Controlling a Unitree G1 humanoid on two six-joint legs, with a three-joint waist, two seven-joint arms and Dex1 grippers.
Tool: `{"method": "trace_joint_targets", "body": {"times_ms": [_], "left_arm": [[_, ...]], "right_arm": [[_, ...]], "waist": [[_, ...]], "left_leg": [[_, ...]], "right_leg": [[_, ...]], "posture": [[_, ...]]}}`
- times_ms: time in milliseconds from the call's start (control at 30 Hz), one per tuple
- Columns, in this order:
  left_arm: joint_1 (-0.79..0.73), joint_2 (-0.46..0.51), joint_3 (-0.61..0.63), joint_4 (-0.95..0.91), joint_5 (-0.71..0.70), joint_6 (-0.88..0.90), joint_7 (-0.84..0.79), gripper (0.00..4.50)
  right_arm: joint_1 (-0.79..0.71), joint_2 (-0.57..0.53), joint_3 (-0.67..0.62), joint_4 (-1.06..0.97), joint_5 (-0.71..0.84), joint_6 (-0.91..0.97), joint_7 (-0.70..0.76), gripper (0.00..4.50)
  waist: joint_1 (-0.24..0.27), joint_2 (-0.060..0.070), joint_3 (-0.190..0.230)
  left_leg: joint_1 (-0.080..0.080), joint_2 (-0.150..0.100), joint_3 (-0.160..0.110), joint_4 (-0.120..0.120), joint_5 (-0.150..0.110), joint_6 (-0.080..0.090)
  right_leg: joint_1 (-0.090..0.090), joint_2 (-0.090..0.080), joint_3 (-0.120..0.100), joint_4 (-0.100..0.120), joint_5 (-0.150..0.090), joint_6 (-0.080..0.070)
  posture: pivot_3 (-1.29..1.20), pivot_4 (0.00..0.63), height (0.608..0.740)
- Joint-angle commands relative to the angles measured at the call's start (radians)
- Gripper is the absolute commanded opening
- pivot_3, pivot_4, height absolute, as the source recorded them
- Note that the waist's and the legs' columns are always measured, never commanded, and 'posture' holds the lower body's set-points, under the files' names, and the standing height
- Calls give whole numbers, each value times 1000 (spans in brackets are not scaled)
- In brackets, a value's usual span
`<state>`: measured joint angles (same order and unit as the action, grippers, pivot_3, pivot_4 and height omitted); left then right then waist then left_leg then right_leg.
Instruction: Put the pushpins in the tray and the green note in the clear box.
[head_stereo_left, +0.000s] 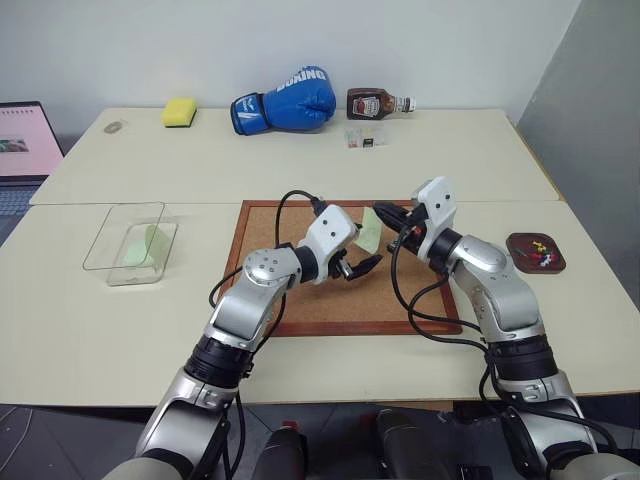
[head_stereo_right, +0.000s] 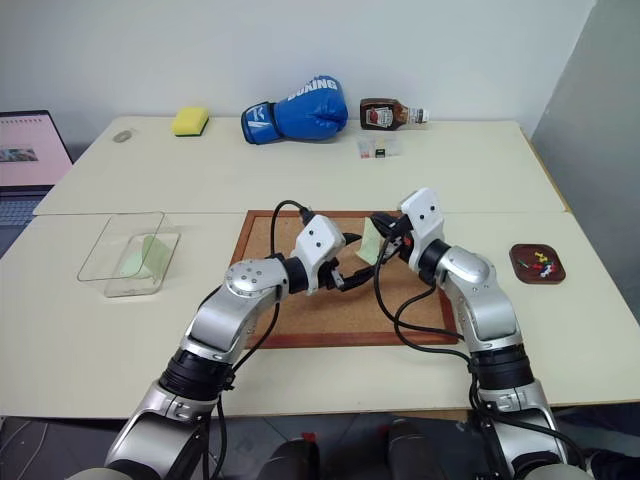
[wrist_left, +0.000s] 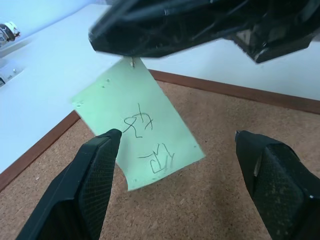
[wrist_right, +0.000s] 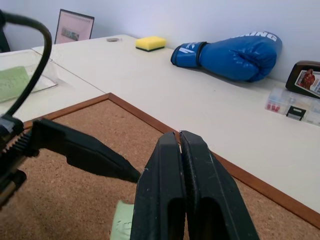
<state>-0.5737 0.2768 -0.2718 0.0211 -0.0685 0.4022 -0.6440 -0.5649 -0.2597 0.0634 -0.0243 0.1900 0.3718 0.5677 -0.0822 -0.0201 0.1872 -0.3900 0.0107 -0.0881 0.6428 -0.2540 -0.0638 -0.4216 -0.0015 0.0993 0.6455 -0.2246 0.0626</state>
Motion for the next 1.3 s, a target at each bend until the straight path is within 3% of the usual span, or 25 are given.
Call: {"method": "trace_joint_targets", "body": {"times_ms": [33, 267, 633, 867, 1300], "left_arm": [[-28, -28, -3, 26, 42, -33, 56, 3859], [-17, -23, 34, 13, 23, -27, 49, 3859], [26, 12, 238, -120, -327, 252, -100, 3859], [44, 50, 285, -143, -477, 390, -158, 3859], [17, 61, 278, -111, -506, 387, -160, 3859]], "right_arm": [[-1, 11, -1, -77, 27, 17, -9, 0], [2, 9, -5, -95, 34, 36, -11, 0], [-9, -28, -48, -84, 95, 50, 26, 0], [-13, -54, -59, -94, 134, 70, 40, 0], [0, -66, -59, -186, 238, 168, 71, 0]], "waist": [[0, 0, 0], [0, 0, 0], [-1, 0, 0], [-1, 0, 0], [-1, 0, 0]], "left_leg": [[0, 0, 0, 0, 0, 0], [0, 0, 0, 0, 0, 0], [0, 0, 0, 1, 0, 0], [0, 0, 0, 1, 0, 0], [0, 0, 0, 1, 0, 0]], "right_leg": [[0, 0, 0, 0, 0, 0], [0, 0, 0, 0, 0, 0], [0, 0, 0, 1, 0, 0], [0, 0, 0, 1, 0, 0], [0, 0, 0, 1, 0, 0]], "posture": [[0, 150, 740], [0, 150, 740], [0, 150, 740], [0, 150, 740], [0, 150, 740]]}}
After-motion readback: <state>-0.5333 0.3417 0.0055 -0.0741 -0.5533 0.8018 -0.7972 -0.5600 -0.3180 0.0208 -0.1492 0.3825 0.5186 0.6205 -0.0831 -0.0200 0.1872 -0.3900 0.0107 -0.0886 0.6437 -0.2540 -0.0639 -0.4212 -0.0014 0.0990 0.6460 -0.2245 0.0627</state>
